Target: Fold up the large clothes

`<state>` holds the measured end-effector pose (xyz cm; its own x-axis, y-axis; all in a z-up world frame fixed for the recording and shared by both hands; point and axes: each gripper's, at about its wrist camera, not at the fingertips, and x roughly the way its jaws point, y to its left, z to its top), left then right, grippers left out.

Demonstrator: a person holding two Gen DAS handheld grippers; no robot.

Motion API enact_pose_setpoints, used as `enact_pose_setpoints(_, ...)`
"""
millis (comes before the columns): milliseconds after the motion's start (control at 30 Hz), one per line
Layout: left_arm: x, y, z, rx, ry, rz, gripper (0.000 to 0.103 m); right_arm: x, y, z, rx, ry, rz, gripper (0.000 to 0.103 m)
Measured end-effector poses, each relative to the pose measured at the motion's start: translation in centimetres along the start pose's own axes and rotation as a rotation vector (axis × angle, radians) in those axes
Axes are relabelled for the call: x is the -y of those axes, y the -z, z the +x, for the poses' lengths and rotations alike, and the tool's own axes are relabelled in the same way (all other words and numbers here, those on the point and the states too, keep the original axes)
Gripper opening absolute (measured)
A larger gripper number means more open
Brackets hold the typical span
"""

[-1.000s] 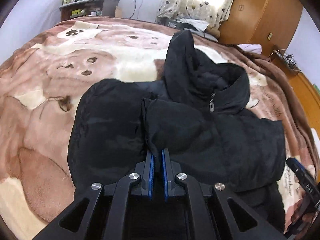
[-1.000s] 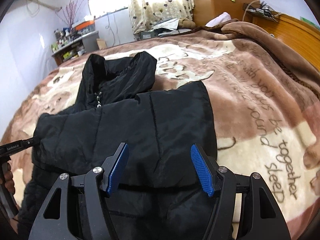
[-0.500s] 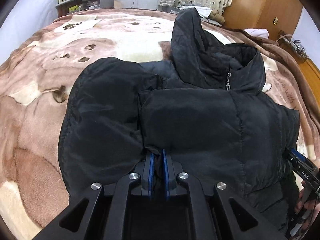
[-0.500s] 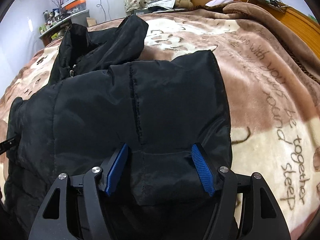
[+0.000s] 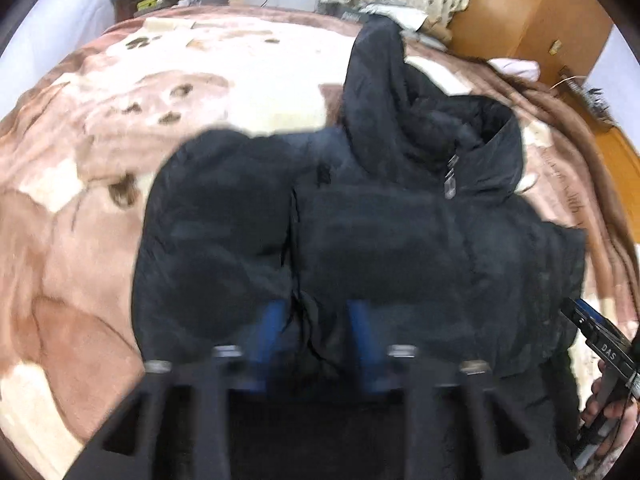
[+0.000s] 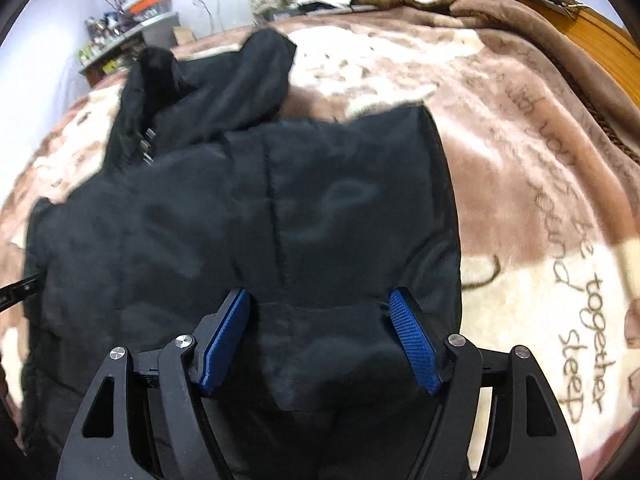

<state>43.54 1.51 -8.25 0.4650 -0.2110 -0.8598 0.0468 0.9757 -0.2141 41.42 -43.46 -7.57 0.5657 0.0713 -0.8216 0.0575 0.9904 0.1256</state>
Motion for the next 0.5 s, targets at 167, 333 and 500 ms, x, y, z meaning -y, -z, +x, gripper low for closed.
enact_pose_setpoints(167,-0.1,-3.0,-3.5,0.081,0.045,0.008,0.078,0.3,-2.5,-2.8,0.073,-0.116,0.052,0.073)
enact_pose_setpoints(333,0.3,-7.6,-3.1,0.064,0.11,0.004,0.081,0.3,-6.3,-2.3,0.074,-0.179,0.119,0.073)
enact_pose_setpoints(500,1.3,-11.7,-1.4,0.054,0.126,0.017,0.081,-0.4,-10.2,-0.1,0.067,-0.202,0.122,0.073)
